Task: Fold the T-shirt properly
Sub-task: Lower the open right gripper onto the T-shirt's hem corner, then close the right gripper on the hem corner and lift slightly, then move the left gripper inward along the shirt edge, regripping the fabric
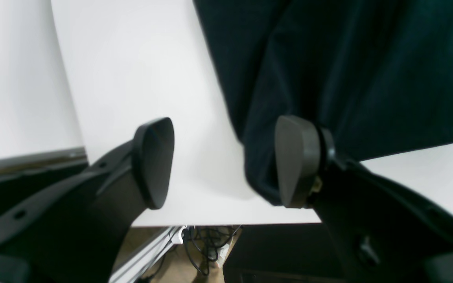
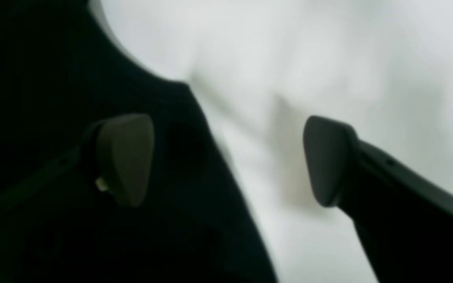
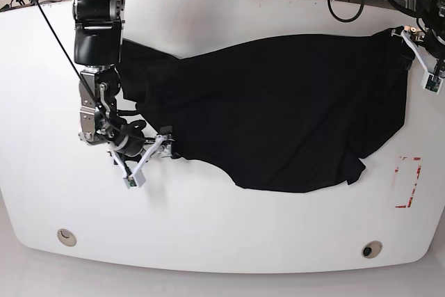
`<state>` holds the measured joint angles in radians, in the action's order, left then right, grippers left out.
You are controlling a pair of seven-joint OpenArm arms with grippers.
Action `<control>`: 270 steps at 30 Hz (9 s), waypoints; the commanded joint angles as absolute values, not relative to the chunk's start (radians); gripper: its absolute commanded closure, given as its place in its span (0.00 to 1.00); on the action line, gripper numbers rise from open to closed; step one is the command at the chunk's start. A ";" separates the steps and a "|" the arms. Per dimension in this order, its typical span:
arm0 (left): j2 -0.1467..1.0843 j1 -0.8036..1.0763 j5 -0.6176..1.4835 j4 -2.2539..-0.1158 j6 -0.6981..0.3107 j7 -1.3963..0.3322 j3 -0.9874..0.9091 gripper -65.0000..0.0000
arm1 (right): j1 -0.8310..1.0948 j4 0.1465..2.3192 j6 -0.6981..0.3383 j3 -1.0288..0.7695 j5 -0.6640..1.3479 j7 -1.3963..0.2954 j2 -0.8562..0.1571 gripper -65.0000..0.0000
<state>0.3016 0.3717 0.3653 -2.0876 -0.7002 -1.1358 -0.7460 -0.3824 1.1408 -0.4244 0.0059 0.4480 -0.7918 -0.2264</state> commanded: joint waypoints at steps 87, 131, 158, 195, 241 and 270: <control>0.309 0.317 0.367 -2.064 -0.698 -1.129 -0.810 0.43 | -0.398 1.070 -0.447 0.095 0.463 -0.643 -0.130 0.99; 0.314 0.304 0.357 -2.036 -0.698 -1.142 -0.808 0.43 | -0.295 1.594 -0.439 0.101 0.472 -0.827 -0.247 0.97; 0.264 0.399 0.346 -2.038 -0.698 -1.143 -0.797 0.45 | -0.460 0.964 -0.437 0.098 0.472 -0.628 -0.140 0.66; 0.241 0.419 0.280 -1.848 -0.698 -1.066 -0.475 0.38 | -0.468 1.092 -0.471 0.111 0.471 -0.674 -0.156 0.94; 0.206 0.266 0.257 -1.858 -0.698 -1.057 -0.408 0.36 | -0.420 1.146 -0.454 0.103 0.457 -0.627 -0.175 0.86; 0.281 0.393 0.238 -1.835 -0.698 -1.035 -0.491 0.52 | -0.425 1.068 -0.433 0.095 0.449 -0.571 -0.209 0.90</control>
